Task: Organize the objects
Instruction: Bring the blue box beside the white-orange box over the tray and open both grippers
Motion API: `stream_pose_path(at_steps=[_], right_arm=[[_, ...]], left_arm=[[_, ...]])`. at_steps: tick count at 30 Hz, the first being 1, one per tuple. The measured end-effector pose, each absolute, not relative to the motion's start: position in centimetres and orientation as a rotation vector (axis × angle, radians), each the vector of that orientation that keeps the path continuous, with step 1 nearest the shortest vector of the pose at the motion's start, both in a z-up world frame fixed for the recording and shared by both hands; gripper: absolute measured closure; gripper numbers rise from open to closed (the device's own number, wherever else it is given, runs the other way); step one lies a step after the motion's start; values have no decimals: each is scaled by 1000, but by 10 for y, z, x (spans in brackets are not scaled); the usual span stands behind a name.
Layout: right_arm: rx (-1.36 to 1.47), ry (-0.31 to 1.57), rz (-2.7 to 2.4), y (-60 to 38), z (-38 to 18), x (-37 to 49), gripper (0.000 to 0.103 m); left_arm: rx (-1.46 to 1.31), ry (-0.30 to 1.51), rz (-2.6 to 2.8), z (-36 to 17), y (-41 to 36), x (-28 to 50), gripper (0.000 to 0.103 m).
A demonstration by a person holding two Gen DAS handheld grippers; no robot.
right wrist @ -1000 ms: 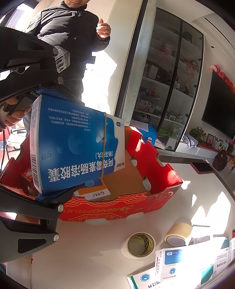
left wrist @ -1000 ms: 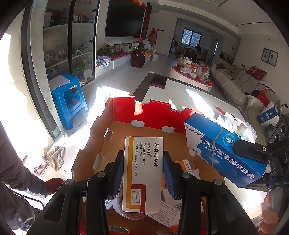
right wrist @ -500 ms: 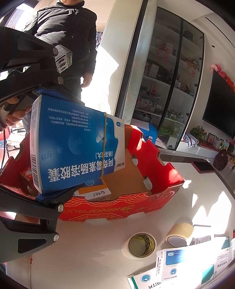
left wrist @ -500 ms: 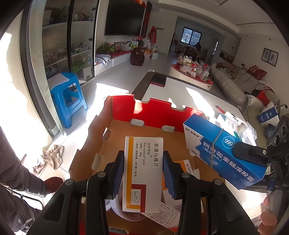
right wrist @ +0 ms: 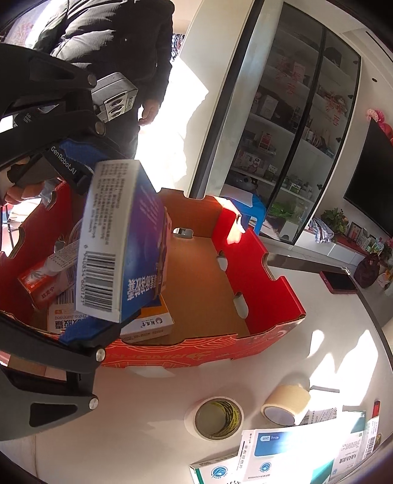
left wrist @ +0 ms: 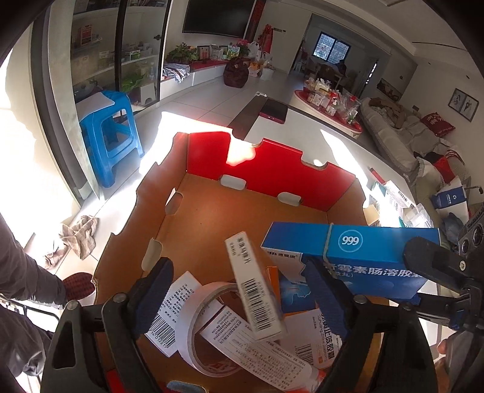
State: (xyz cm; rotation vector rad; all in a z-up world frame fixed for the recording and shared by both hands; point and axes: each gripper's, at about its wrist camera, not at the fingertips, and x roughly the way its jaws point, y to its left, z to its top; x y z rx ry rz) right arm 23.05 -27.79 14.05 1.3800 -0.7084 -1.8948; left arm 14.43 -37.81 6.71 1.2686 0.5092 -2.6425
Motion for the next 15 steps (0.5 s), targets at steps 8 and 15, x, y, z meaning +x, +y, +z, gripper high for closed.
stream_pose_path(at_steps=[8,15], right_arm=[[1206,-529,-2283,-210,179,250,4],[1549,-844,-2595,-60,123,214,4]], left_arm=[[1285,592,-2655,84,-377,144,1],[1399,515,-2871,121,-302,112,0]])
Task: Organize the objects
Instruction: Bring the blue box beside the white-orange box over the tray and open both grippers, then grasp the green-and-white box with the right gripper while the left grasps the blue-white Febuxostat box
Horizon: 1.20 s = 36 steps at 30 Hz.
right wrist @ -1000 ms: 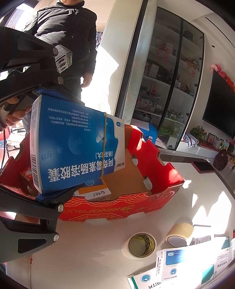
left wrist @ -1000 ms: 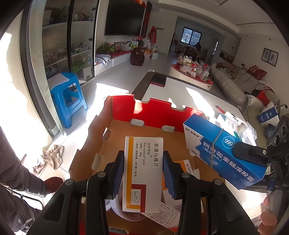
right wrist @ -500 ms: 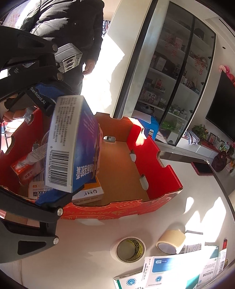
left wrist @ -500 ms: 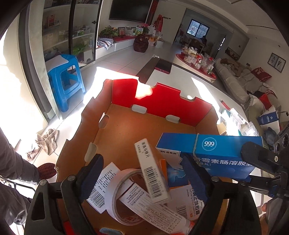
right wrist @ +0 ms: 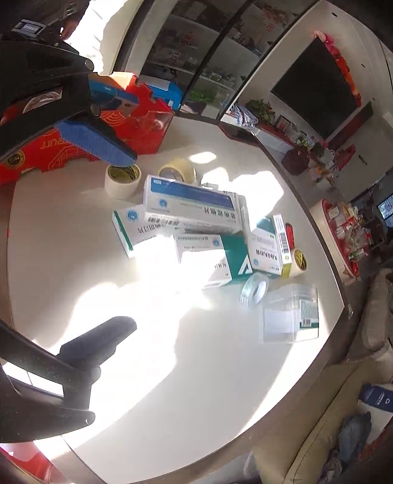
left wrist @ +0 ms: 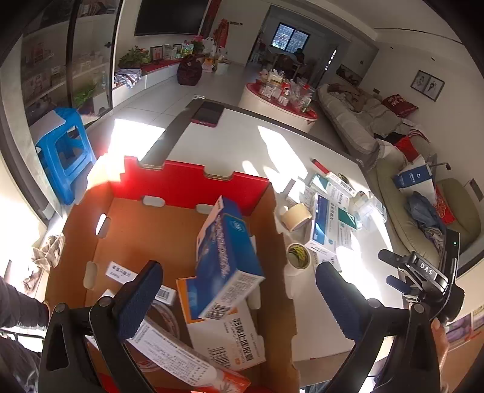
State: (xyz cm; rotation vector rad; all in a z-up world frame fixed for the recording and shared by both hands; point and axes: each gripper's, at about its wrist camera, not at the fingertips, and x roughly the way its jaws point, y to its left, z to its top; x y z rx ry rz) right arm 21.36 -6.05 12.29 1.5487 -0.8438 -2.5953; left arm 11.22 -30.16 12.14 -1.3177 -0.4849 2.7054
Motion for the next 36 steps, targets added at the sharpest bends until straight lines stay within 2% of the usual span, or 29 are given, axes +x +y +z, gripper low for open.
stream_pose_path(at_steps=[2,8,14,18,20,22,28,36], right_arm=[[1592,-842,-2591,-47,109,200,4],[1663,-661,-2616,-54,89,152,4],[1759,-368,-2655,-83,72,120,4],[1740,-314,-2652,-95,70,107,4],[1820,-212,-2609,-102,61,103,17],[1790,-102,-2673,-103,60,109,39],[1742,-236,-2664,-59,60,144,41],[1715,-446,-2633,1,61,217,40]], left_arm=[[-1300,-453,2630,128,-270,98,0],[-1373,-477,2430,126,-205,55,0],[-1439,-382,2460,117,-191,46,0],[-1476,-349,2472,111,-189,38,0],[-1490,-331,2474,110,-186,34,0],[-1497,-299,2477,109,-181,28,0],[-1542,-189,2453,99,-155,5,0],[-1500,170,2490,76,-84,-46,0]])
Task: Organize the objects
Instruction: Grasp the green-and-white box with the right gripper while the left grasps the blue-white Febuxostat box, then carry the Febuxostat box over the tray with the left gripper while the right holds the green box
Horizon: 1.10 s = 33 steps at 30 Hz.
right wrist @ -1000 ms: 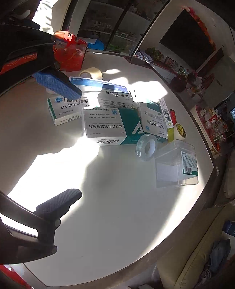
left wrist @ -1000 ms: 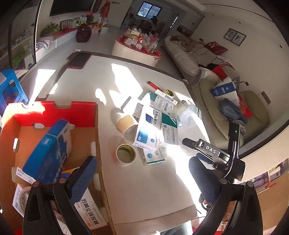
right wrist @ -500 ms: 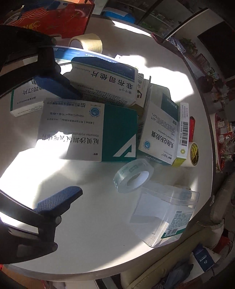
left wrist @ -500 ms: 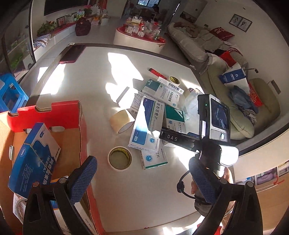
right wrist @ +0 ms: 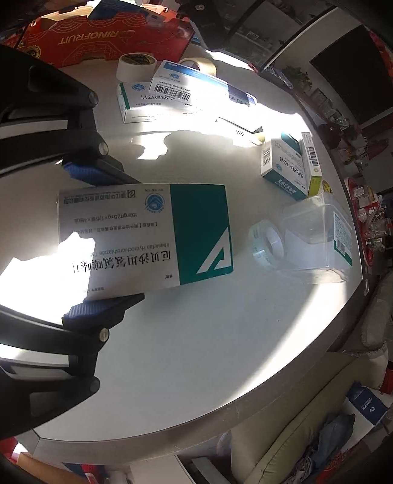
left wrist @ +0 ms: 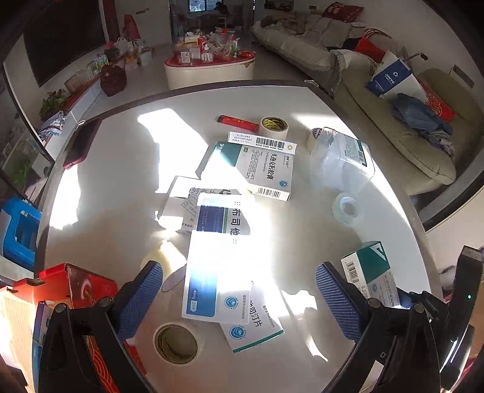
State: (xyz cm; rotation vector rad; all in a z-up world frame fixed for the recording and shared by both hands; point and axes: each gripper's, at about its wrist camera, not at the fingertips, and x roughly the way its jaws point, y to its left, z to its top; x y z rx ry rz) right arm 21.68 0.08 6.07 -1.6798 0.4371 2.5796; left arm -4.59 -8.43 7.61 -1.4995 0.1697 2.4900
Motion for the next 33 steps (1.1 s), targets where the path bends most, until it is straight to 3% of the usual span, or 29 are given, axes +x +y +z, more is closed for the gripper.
stream_pose_path(at_steps=[9,11,12,13,19,26,33], right_arm=[[-1677,540,2604,2,64,222,39],[-1678,553,2610,4,65,222,39],[-1678,559,2615,4,65,223,39],[-1678,565,2619,6,64,222,39],[-1662,570,2641,6,63,224,39],[-1623,609,2646,8,64,236,40],[-1621,702,2642,2,63,284,40]], left_arm=[[-1788,209,2397,7,-73,-97,3],[-1809,217,2395,0,-74,-98,16],[-1780,192,2420,4,-77,-97,34],[-1759,174,2433,8,-78,-96,38],[-1537,201,2513,48,-72,-73,38],[-1306,-6,2476,115,-84,1,38],[-1272,-247,2393,125,-129,92,38]])
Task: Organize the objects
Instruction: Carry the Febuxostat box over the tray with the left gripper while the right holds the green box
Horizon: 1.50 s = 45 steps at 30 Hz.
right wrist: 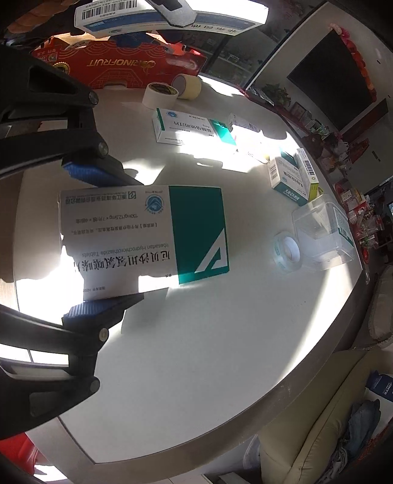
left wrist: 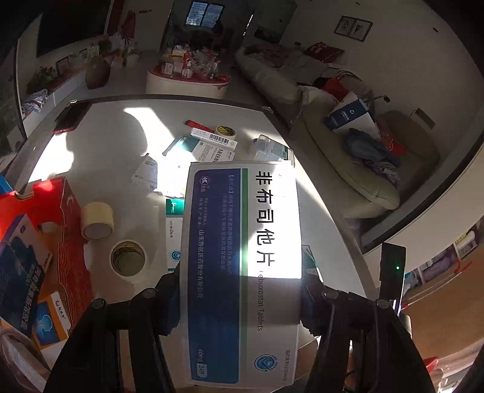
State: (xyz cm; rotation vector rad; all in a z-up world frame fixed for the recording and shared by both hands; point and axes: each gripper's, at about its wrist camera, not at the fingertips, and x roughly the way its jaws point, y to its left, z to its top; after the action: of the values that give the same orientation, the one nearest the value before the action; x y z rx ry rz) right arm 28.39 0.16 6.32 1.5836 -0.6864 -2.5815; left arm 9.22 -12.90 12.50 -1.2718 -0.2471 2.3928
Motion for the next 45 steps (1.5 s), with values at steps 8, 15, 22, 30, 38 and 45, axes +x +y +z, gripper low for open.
stream_pose_path(at_steps=[8,15,22,30,38,45], right_arm=[[1473,-1117,-2384,4,54,344,40],[1424,-1445,-2103,0,38,358,40],[1455,-1428,-2074,-18,40,362,40],[1495,-1393,-2065,-31,40,355,40],[1504,-1375,-2072,-33,40,351,40],[1497,-1330,-2104,-34,43,350,40]], left_arm=[[-1275,-392,2435,115,-183,145,38],[-1231,-384,2645,119,-234,161,38],[-1254,-381,2719,107,-264,174,38],[-1271,-303,2803,101,-279,180,38],[-1279,-239,2857,97,-281,182,38],[-1279,-204,2877,99,-276,182,38]])
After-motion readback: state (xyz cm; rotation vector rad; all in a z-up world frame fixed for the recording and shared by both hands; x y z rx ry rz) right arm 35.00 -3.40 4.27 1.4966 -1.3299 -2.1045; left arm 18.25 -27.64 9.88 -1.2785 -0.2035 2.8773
